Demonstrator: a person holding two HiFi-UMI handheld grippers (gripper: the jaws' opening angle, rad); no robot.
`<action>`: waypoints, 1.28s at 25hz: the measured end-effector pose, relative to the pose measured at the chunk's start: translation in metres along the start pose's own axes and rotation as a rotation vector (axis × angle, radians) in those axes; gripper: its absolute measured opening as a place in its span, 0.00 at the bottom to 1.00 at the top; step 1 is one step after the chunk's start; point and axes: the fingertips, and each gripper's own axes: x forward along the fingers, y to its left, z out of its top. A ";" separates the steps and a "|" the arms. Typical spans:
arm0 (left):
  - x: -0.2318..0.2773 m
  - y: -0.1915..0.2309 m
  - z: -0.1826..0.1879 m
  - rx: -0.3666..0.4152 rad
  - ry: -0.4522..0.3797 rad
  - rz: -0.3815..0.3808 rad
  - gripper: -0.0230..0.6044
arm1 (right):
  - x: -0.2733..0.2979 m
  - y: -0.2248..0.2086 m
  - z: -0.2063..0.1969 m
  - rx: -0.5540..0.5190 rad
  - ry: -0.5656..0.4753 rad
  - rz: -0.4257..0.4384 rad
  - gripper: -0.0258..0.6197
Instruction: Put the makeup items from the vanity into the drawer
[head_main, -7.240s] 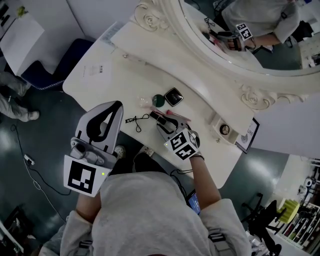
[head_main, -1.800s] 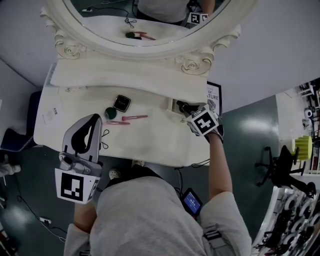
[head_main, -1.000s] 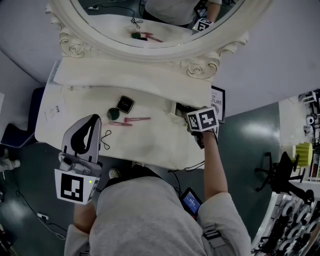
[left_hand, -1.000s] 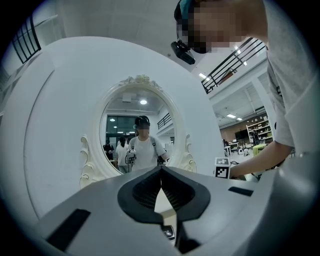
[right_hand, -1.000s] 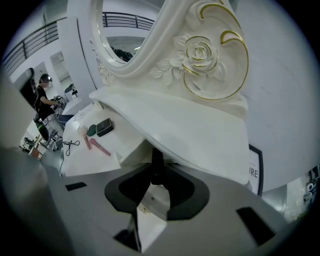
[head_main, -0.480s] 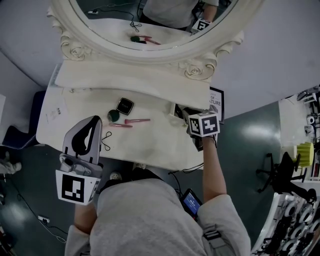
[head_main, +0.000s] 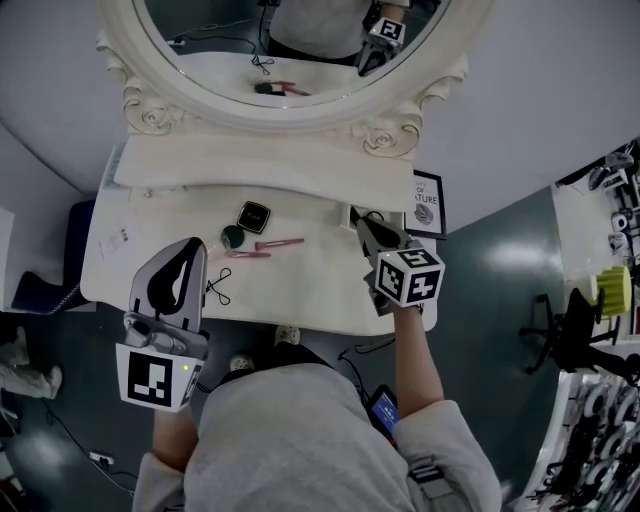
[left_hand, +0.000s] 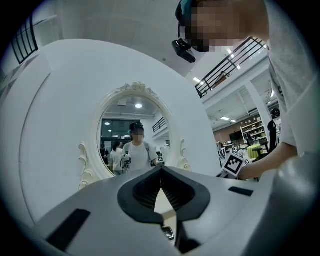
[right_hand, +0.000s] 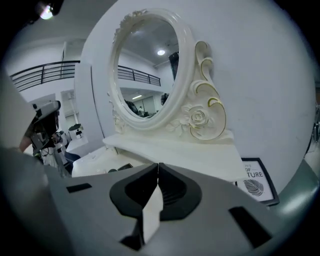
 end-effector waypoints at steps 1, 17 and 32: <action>-0.002 0.000 0.001 -0.001 -0.004 -0.007 0.06 | -0.004 0.005 0.003 0.003 -0.027 -0.004 0.08; -0.041 0.005 0.007 -0.014 -0.044 -0.104 0.06 | -0.073 0.111 0.032 -0.073 -0.275 -0.039 0.08; -0.085 0.014 0.014 -0.025 -0.070 -0.158 0.06 | -0.125 0.189 0.045 -0.167 -0.427 -0.072 0.08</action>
